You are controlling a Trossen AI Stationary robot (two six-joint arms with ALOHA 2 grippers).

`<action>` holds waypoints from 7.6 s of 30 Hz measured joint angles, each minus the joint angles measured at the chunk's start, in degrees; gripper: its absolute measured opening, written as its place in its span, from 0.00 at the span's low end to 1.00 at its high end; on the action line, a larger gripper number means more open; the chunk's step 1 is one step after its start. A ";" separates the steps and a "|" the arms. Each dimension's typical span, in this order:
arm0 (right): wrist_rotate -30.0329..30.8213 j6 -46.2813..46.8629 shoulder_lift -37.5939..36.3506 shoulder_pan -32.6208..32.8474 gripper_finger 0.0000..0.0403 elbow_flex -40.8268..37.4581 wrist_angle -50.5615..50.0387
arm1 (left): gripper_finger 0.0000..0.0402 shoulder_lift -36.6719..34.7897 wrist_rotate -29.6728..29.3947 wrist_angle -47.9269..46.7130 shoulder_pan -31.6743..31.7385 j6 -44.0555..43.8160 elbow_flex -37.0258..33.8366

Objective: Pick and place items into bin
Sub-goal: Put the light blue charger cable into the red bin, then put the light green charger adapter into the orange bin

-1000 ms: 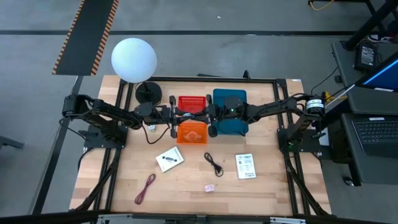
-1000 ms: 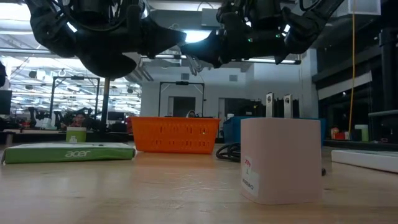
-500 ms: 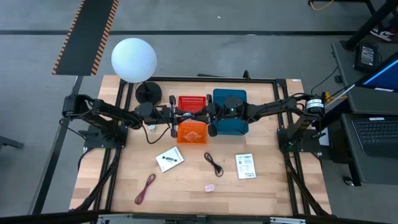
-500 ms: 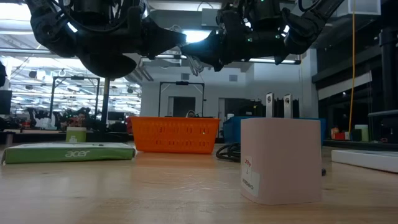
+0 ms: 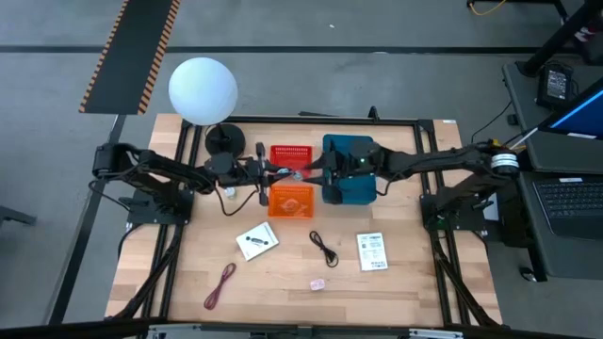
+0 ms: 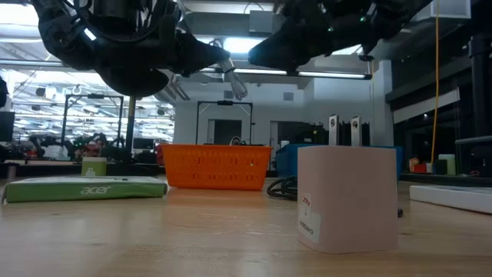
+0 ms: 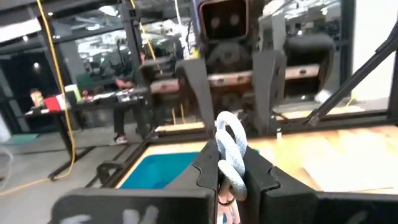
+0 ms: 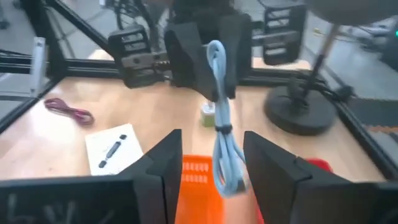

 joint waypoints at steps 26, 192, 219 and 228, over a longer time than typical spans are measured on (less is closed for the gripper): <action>11.42 5.31 -14.29 0.15 0.02 -18.92 8.85 | 0.04 -8.67 -7.33 -51.25 2.42 2.22 14.15; 11.40 7.16 -12.56 2.29 0.01 -18.88 6.45 | 0.52 -5.30 -12.70 -120.23 -1.31 -31.27 25.18; 11.37 6.75 -8.43 2.29 0.01 -18.88 10.34 | 0.52 8.55 -12.05 -119.56 -1.31 -30.20 25.18; 11.37 6.92 -8.43 2.29 0.01 -18.88 10.32 | 0.50 12.34 -11.93 -117.85 -1.34 -28.80 25.18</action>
